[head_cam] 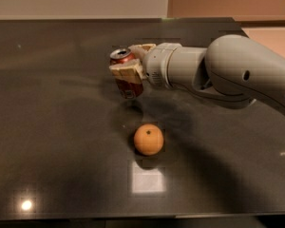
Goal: Place coke can upright
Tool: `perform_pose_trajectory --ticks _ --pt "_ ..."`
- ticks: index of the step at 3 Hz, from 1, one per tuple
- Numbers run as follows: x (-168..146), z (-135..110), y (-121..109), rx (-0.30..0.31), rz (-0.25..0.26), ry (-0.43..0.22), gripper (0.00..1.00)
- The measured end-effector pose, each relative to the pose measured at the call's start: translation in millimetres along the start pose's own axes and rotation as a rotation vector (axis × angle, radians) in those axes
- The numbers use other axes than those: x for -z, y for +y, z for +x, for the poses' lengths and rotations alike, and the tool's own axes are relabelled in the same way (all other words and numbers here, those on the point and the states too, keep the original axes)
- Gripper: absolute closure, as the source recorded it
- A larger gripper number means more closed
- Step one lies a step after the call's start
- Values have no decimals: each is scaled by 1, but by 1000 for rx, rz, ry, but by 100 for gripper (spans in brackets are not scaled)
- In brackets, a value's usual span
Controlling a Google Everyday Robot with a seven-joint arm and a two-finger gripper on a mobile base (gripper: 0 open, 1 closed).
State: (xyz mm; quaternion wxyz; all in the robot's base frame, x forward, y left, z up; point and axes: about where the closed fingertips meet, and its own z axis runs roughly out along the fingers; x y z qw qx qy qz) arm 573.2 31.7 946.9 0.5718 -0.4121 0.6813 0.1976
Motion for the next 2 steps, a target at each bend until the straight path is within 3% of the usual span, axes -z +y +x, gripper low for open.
perform_pose_trajectory --ticks 2 --pt "7 19 -10 -7 -11 -77 100"
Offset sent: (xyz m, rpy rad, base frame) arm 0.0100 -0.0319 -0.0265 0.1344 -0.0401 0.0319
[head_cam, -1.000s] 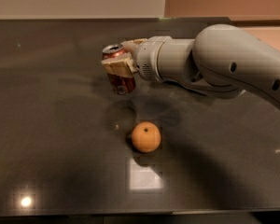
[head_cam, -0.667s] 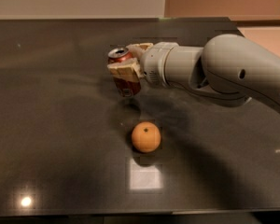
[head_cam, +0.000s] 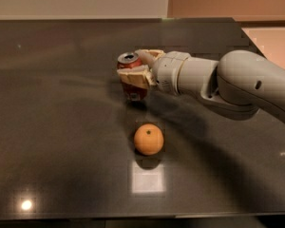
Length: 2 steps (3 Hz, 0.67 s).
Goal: Place coke can upright
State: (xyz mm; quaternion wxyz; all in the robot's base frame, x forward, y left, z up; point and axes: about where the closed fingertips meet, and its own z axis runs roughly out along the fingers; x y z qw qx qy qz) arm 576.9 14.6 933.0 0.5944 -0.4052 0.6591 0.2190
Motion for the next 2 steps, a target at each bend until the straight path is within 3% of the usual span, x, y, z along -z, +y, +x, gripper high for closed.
perform_pose_trajectory --ticks 2 --pt "0 16 -8 -38 23 -56 59"
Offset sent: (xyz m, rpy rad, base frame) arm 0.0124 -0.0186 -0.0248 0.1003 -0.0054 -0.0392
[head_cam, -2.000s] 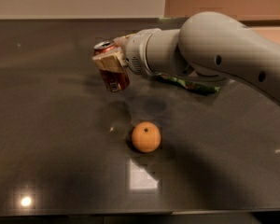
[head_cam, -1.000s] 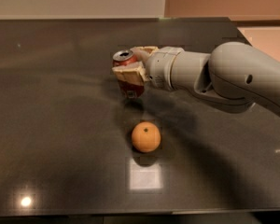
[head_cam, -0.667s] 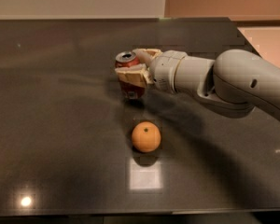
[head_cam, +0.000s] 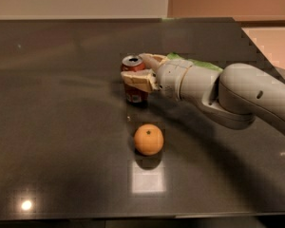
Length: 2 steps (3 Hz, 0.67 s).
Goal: Place coke can upright
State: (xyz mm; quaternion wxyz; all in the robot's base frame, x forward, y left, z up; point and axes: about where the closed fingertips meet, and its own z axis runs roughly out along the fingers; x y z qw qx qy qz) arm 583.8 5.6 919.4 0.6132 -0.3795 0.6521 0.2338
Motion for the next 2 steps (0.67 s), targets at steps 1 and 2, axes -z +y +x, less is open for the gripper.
perform_pose_trajectory --ticks 1,2 --pt "-1 6 -2 -12 6 -10 36" --pt "-3 4 0 -9 2 -10 13"
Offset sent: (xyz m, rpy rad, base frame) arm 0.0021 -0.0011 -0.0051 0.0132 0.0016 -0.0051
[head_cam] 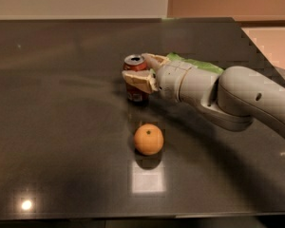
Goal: Place coke can upright
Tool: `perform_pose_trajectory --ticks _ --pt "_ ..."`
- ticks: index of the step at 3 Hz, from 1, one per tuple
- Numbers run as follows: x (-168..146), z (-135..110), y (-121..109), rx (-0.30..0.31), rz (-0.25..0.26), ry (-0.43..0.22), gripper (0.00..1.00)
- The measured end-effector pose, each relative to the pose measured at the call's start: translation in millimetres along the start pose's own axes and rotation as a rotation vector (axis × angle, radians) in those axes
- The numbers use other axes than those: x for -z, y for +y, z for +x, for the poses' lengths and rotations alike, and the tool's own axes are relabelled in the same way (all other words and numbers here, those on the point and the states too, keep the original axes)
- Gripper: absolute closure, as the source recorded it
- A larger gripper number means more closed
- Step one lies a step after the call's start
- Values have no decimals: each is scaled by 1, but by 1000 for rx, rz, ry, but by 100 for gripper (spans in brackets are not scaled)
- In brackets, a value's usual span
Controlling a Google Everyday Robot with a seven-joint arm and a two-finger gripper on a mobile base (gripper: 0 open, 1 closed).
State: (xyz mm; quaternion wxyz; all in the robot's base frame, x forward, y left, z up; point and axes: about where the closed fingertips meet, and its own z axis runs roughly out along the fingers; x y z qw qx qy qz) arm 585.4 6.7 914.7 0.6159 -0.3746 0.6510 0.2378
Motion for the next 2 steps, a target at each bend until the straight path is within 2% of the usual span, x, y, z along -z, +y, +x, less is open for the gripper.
perform_pose_trajectory --ticks 1,2 --pt "-1 -1 2 2 -3 -1 0" --pt "-1 -1 2 2 -3 -1 0"
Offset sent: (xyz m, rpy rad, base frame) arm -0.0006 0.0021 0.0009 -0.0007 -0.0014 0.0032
